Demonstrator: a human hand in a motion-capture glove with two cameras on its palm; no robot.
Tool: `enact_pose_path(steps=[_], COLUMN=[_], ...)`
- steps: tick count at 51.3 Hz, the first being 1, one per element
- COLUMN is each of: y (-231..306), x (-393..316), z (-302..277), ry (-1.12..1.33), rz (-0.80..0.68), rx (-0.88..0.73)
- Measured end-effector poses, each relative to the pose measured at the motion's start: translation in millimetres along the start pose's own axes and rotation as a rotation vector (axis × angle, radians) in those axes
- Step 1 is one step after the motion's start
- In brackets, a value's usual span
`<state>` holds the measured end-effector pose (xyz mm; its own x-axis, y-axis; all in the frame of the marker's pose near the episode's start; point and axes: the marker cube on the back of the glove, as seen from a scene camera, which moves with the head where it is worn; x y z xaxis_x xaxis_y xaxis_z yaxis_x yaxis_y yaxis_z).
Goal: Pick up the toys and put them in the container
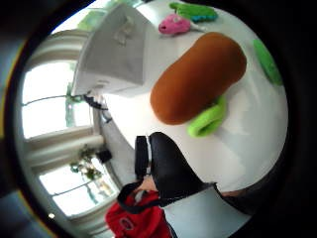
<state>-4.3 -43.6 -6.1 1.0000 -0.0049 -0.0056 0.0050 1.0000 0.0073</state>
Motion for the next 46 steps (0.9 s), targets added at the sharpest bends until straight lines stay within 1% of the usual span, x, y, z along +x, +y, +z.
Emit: enact_pose_path(steps=[2,4,8,13,19,25,32,36,46], y=[0.0,-0.6,-5.1,-19.5,-31.5,-33.9,-39.0,-38.5,-33.6], x=[-5.4,-14.3,-30.3,-33.3,-41.7,-61.3,-51.7,-49.9,-73.5], z=[3.4,8.5,18.2,25.6,46.5,75.4,76.4,76.4,78.0], ry=[-0.001,0.004,-0.008,-0.041,-0.041,-0.05,0.04,0.076,0.082], rz=[-0.047,-0.057,-0.043,-0.022,0.047,0.027,-0.014,-0.022,-0.005], rx=[-0.018,-0.022,-0.022,-0.042,-0.147,-0.287,-0.319,-0.313,-0.188])
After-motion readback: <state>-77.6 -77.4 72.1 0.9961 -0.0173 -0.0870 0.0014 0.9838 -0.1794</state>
